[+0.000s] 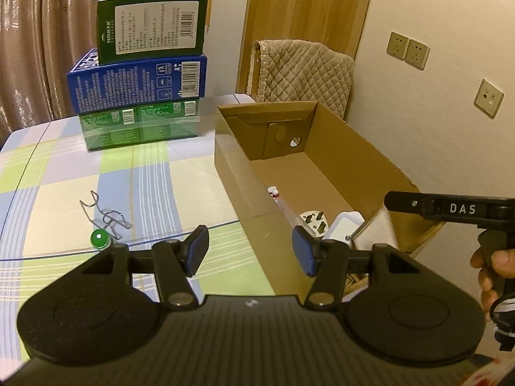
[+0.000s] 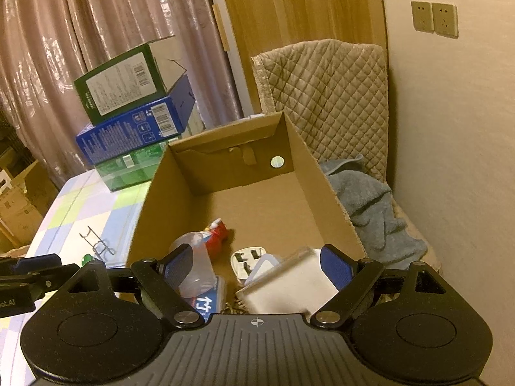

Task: Organize rigid objects
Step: 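Open the right tool to drop the gold panel into the box, then move both tools back toward the green-capped jar and wire holder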

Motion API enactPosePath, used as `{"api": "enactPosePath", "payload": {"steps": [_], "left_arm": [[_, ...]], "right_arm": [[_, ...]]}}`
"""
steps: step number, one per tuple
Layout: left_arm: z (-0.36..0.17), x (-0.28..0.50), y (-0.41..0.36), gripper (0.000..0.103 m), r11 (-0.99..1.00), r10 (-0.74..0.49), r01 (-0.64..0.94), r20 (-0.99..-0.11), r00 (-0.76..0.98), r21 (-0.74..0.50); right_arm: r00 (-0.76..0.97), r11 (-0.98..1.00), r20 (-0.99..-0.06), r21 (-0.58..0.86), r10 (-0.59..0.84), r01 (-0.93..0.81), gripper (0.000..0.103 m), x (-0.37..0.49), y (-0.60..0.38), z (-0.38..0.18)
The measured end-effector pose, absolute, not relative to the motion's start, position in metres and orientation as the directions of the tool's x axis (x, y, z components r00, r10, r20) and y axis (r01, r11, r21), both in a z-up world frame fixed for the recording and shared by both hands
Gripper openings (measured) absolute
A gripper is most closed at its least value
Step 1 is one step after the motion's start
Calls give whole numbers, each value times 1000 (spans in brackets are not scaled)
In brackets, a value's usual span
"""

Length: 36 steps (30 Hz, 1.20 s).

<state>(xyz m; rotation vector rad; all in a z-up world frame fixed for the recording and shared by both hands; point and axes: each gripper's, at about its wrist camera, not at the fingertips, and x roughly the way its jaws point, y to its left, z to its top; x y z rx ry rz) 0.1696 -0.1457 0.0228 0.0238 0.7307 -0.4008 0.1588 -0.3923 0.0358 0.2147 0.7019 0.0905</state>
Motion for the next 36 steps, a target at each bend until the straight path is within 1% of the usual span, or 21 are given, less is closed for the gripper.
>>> {"api": "enactPosePath", "payload": {"steps": [10,19,23,30,35,36], "left_arm": [[36,150,-122,52,935,-323,338,-644,693,-106],[44,130,-86,52,951,-284,294,-639,715,-94],[45,122,-69,55,959,-264,270,-641,721,-91],[41,112,-35,65,971,-224,223,-647,729,-85],[35,109,-10,69,980,-188,184,-656,731,-76],[33,109,-5,72,981,-181,179,-657,732,-71]], "right_arm": [[779,972,-600,232,181,-48,83,141,-366,63],[785,962,-569,245,245,-123,83,124,-328,83],[781,954,-557,252,283,-165,83,115,-307,89],[759,939,-556,252,340,-235,83,108,-267,89],[743,931,-563,256,362,-260,83,106,-246,81],[738,930,-567,256,366,-264,83,106,-242,78]]}}
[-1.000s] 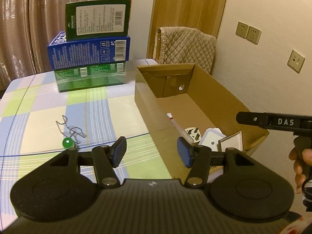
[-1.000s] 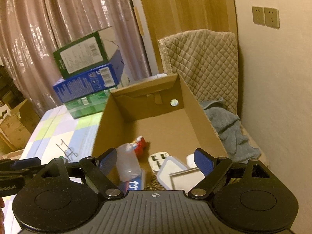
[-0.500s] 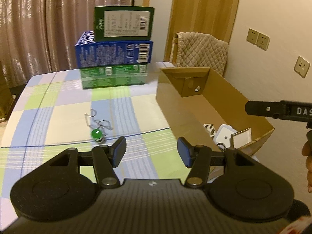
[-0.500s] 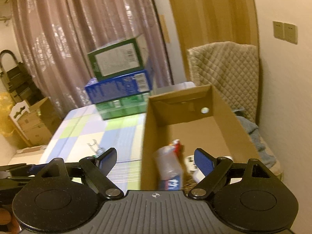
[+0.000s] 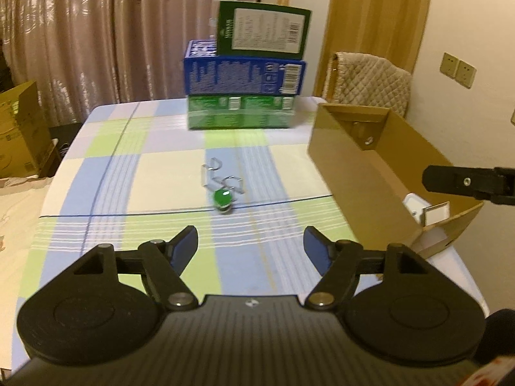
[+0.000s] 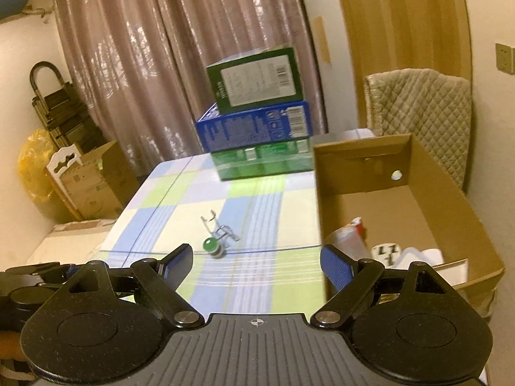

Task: Organize rigid objects
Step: 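Move both tools back toward the green-capped jar and wire holder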

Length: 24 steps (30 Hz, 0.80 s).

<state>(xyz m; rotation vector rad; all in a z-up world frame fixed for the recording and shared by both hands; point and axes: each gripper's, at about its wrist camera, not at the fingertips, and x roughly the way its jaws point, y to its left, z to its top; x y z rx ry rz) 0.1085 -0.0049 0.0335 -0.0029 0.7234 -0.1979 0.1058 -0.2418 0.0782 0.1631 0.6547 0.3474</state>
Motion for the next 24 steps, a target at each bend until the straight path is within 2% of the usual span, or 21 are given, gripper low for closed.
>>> {"api": "enactPosePath", "payload": {"steps": [2,6,24], "left_arm": [[31,108,4,78,984,-165,164,-656,737,-63],[24,110,20,84,988,-143,142,-663,735,-55],[-28,169,51,84,988,-112,151,-691,714,-4]], "right_arm": [[730,927,-571,255,374,-275,83,105,-235,75],[719,921,-576,247,389,-301,83,106,-221,67],[668,915,-625,258,404,-311,83,151,-184,9]]}}
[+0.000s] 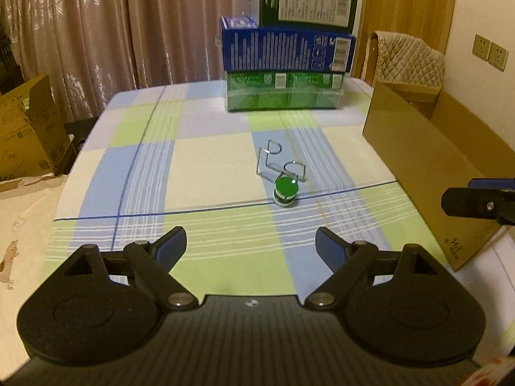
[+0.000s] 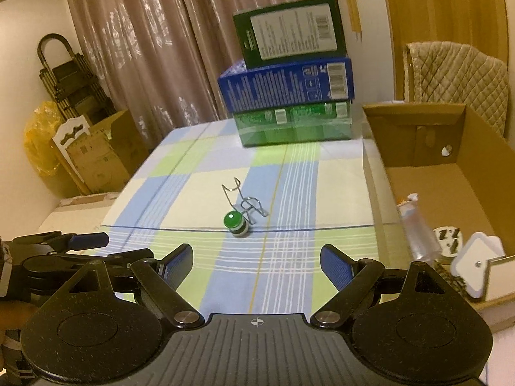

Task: Organize rigid objects
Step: 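Move both tools back toward the green-capped jar and wire holder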

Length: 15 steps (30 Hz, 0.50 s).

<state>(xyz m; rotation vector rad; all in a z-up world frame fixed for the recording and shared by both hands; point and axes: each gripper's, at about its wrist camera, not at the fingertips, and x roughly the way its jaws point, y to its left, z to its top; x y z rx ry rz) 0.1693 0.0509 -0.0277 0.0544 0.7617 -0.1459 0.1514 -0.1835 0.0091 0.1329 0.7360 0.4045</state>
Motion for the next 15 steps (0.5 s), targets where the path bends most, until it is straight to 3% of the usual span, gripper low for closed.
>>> {"api": "enactPosePath", "payload": {"steps": [15], "left_arm": [[-99,233,39,81,963,-199,271,-658,726,7]], "right_arm": [[646,934,-676,227,354,-275,83,219,-169,-59]]}}
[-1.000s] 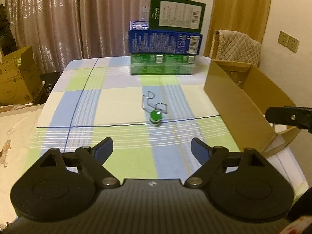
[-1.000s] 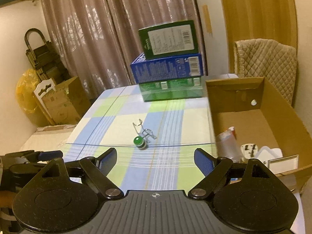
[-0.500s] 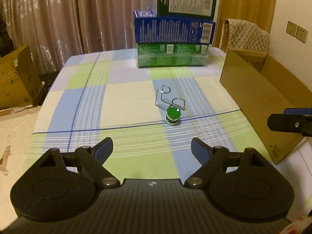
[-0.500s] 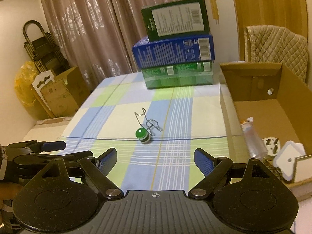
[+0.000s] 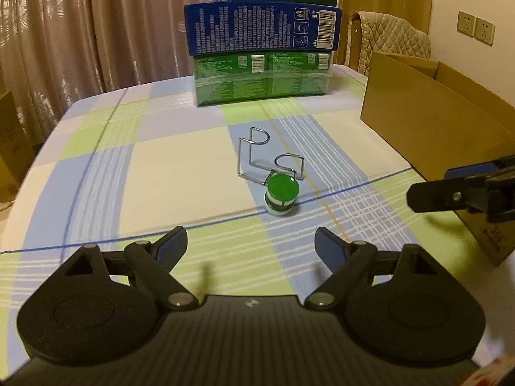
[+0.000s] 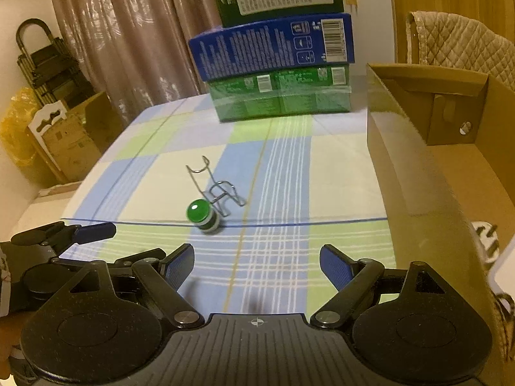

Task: Organize rigid objects
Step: 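Move both tools back toward the green-capped jar and wire holder, then grasp the green-capped jar with the left tool while the right tool grasps the wire holder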

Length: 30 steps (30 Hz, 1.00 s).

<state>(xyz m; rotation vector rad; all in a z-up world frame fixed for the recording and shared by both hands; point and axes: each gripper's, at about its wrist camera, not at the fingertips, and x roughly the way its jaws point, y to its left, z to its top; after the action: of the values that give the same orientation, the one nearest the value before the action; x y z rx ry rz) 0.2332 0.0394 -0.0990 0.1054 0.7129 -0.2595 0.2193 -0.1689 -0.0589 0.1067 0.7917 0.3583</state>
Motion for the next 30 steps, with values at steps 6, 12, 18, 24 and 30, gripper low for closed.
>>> {"api": "enactPosePath", "payload": {"steps": [6,12,18,24,30], "left_arm": [[-116,259,31,73,953,-241,302,-653,718,-19],[-128,279,18,65,933,-274,360,-645,714,1],[-132,291,12,42,930,-277,368,-650,707,4],[-131,294,12,25,923,-309,385,-645,699,-25],[-124,290,24,24,931,-296,363,-654,697,-34]], "right_arm": [[646,937,-681,216,346,-275,81,242,-165,-73],[646,941,-685,218,336,-258,74,258,-166,-82],[645,944,-691,207,327,-257,73,264,-168,-86],[636,944,-699,206,325,-256,73,268,-165,-93],[629,941,-701,210,335,-267,73,269,-161,-94]]}}
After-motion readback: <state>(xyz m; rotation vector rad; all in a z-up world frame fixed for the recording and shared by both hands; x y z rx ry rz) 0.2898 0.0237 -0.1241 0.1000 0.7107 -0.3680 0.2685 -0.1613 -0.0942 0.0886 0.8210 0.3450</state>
